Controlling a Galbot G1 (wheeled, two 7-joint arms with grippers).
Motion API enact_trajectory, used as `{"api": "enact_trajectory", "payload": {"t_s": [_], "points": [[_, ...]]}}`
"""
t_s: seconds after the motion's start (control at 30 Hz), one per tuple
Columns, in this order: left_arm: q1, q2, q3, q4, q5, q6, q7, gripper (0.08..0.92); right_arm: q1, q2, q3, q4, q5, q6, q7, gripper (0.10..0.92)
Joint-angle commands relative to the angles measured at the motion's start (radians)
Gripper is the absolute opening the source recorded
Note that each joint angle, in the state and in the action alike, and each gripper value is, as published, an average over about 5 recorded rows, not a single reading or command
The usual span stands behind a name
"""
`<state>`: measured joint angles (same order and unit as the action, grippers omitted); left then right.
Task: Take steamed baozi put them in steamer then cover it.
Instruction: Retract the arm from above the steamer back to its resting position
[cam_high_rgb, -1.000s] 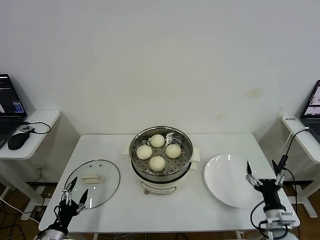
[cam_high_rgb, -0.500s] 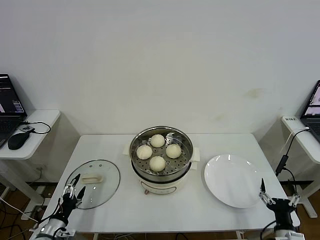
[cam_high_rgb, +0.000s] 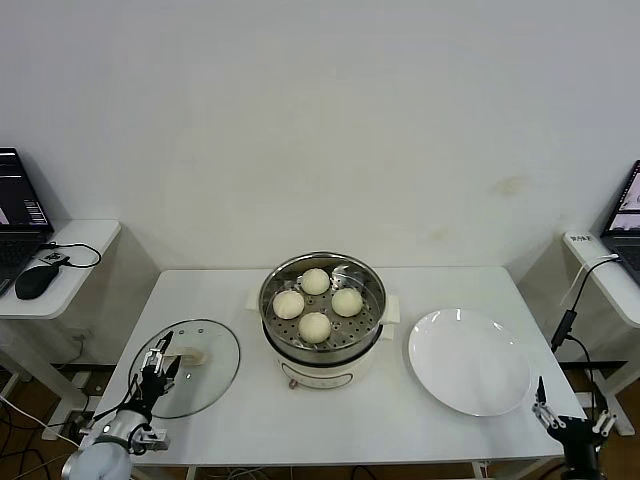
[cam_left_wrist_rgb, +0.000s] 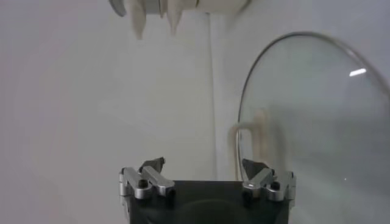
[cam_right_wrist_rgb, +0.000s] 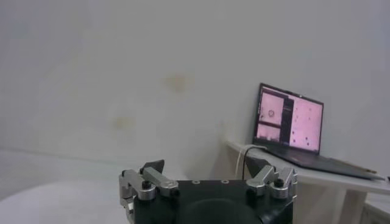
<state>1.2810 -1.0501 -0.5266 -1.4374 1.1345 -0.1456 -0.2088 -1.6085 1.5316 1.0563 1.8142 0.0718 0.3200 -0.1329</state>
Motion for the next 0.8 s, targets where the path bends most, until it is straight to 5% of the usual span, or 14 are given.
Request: {"api": "enact_trajectory", "payload": {"t_s": [0.03,0.6,0.8], "points": [[-0.103,0.004,0.040,0.106,0.010,0.002,-0.002,0.823,-0.006,0.006,0.020,-0.010,0.002,-0.007,-0.002,0.822],[-0.139,0.003,0.069,0.136,-0.013,0.019,0.017,0.810,-0.002,0.011,0.011,-0.031,-0.014,-0.004,-0.007,0.823],[-0.132,0.005,0.072,0.128,-0.027,0.021,0.031,0.662,-0.001,0.011,0.003,-0.035,-0.019,-0.004,-0.009,0.823]]}}
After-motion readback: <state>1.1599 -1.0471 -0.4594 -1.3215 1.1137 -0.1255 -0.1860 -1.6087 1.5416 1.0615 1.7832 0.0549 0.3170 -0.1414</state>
